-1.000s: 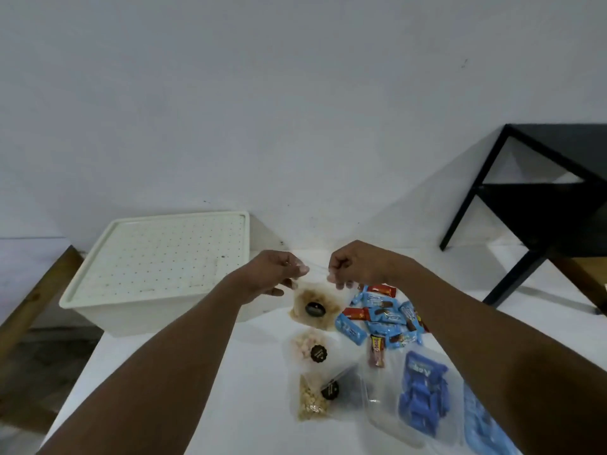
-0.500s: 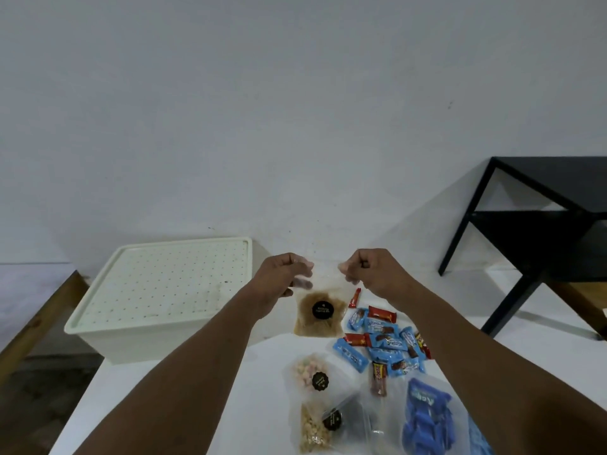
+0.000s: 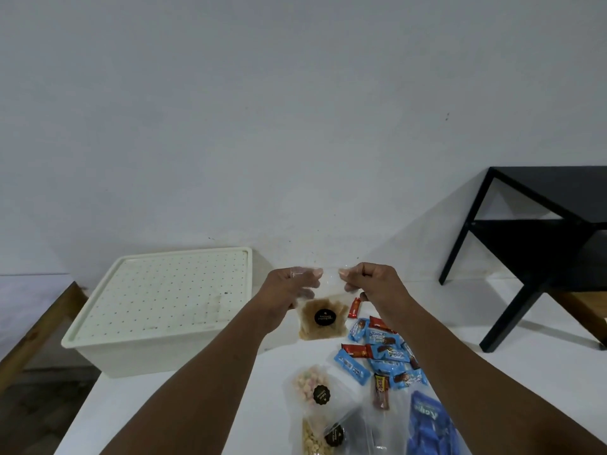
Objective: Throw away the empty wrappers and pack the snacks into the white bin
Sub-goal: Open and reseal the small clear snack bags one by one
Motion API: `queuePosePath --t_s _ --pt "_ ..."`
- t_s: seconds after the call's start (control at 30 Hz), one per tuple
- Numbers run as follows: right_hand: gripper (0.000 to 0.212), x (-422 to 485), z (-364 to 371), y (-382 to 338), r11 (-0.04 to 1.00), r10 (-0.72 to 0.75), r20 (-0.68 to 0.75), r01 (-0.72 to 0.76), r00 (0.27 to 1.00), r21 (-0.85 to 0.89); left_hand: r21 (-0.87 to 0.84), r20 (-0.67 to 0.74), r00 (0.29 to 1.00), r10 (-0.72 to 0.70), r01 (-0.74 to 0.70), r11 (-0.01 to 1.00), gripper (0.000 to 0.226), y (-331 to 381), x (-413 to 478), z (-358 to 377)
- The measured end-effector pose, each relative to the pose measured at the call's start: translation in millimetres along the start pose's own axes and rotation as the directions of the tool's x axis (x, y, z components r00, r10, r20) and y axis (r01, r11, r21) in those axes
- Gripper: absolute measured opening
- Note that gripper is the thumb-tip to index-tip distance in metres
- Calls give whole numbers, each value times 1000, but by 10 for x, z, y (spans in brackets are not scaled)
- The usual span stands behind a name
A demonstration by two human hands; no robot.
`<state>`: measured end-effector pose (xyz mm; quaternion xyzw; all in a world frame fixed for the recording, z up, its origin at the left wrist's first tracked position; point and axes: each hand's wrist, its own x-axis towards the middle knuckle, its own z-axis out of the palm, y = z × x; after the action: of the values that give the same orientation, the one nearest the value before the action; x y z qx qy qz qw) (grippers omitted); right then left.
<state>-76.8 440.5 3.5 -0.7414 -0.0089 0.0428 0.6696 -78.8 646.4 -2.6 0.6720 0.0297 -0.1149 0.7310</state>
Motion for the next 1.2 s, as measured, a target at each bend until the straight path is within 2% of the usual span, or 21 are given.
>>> queuePosePath --t_s 0.13,0.27,0.37,0.43,0.57,0.63,0.8,0.9,1.0,1.13,1.2 --pt "31 38 30 20 996 62 23 -64 998 66 26 -28 998 62 -61 998 20 39 57 42" --pt "20 83 42 -55 1000 -17 -24 17 1000 -1 16 -42 997 62 -61 998 20 55 80 65" --pt "21 122 26 -121 998 -60 -50 59 997 -13 -82 -82 996 33 -39 996 26 -1 97 39" --pt "20 141 -25 -126 999 -34 -66 35 997 10 -126 -113 993 22 -36 991 23 -22 112 5" --pt "28 135 -61 -60 998 51 20 -52 999 39 -115 -96 994 50 -61 992 22 31 131 28" --pt "28 131 -5 -60 999 49 49 -49 998 -10 -128 -69 996 63 -71 989 23 69 143 73" --pt "24 179 30 -156 999 -30 -3 30 1000 -40 -92 -28 999 35 -38 995 17 74 129 116" --pt "22 175 11 -214 994 -49 57 54 997 -96 -30 16 1000 17 -16 999 19 85 122 71" --pt "17 174 -20 -193 997 -7 94 14 996 -75 7 -43 996 84 -84 996 14 142 159 49" --pt "16 197 -80 -154 999 9 29 -8 1000 -49 15 -74 992 103 -102 995 17 142 179 0" --pt "13 208 -78 -170 999 -17 2 17 1000 -42 -42 -76 994 74 -77 996 19 84 177 -4"
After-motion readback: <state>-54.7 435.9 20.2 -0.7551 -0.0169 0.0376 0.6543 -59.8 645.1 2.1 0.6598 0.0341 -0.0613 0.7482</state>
